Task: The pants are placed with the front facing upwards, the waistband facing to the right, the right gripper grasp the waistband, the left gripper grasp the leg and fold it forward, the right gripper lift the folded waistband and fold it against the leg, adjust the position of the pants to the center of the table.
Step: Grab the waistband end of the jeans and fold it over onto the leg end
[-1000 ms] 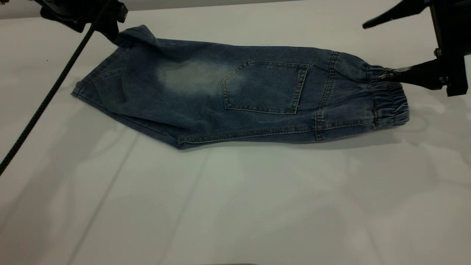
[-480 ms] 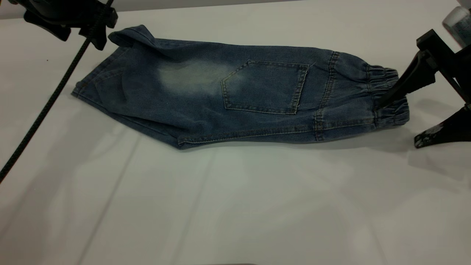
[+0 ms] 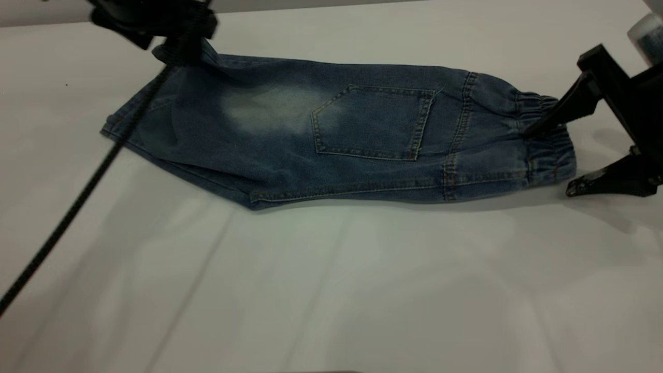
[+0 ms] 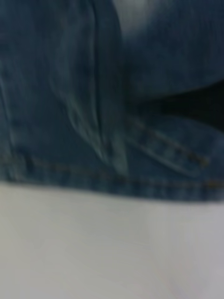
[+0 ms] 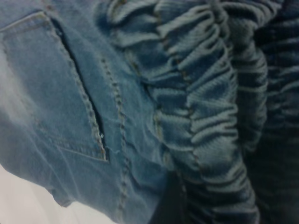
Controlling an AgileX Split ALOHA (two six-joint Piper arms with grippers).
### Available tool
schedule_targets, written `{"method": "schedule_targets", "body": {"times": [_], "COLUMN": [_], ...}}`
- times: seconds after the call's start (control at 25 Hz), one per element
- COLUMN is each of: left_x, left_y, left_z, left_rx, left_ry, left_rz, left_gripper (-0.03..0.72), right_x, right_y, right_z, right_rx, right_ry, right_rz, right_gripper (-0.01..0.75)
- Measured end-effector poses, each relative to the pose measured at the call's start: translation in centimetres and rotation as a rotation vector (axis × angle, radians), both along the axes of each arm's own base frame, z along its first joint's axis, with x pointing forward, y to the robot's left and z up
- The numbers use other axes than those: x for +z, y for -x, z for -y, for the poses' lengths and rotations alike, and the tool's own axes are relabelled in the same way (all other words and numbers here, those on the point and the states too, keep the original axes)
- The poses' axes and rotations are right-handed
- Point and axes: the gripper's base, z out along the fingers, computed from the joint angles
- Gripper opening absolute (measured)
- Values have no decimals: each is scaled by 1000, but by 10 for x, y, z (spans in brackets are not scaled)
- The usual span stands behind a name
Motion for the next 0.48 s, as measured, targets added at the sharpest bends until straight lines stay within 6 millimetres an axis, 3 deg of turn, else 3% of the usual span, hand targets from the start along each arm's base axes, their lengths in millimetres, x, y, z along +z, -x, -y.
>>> {"method": "schedule_targets", "body": {"times": [0.16, 0.28, 0.36, 0.48], "left_x": [0, -1, -5, -20], "left_y": [9, 18, 24, 36], "left_z": [24, 45, 59, 83], "left_rx": [-62, -116, -154, -220], "left_ry": [4, 5, 2, 2], "left_rz": [5, 5, -3, -21], "left_gripper": [506, 506, 506, 506], "right_x": [1, 3, 3, 5], "right_y": [-7, -11, -12, -13], "right_z": [1, 3, 3, 1], "right_rx": [-58, -97, -92, -54], "right_ry": [-9, -9, -3, -11], "right_rz": [55, 97, 115, 155], "right_gripper": [535, 465, 372, 144]}}
